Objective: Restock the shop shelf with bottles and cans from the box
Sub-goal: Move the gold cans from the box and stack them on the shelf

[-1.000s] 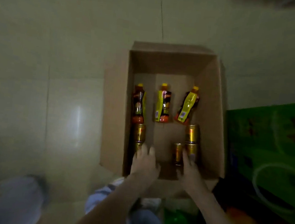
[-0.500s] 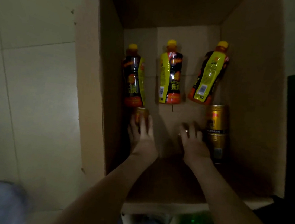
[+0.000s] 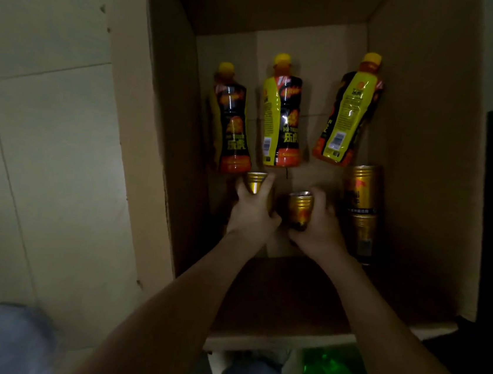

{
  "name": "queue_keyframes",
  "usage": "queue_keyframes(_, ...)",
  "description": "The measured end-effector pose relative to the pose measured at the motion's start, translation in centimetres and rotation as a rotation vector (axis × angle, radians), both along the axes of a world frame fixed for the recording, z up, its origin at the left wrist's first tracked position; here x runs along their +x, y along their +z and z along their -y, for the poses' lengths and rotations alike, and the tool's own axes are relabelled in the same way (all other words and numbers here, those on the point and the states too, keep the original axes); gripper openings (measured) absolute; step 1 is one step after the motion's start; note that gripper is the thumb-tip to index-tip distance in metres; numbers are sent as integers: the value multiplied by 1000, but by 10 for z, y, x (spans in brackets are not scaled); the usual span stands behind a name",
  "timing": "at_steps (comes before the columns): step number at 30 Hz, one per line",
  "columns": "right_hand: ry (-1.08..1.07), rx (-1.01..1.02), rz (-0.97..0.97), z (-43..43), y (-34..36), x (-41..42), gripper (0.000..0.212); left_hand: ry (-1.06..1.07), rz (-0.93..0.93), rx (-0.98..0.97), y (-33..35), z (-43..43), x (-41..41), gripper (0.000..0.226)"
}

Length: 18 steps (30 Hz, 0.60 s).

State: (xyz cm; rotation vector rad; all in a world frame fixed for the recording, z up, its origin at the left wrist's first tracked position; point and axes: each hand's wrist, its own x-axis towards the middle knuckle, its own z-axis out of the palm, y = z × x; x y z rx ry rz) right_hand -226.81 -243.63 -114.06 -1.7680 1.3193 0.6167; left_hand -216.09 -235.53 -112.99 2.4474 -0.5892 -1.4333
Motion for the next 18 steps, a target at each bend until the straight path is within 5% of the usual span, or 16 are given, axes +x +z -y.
queue_keyframes(7, -649, 212, 305, -3, 150, 10, 104, 239, -282, -257, 146, -7, 41, 85)
queue_keyframes(12, -757, 319, 451, -13, 329, 31, 100, 311, -571, -500, 323, -30, 100, 77)
queue_keyframes(18, -647, 257, 744, -38, 543, 53, 95, 203, -796, -600, 525, -47, 134, 77)
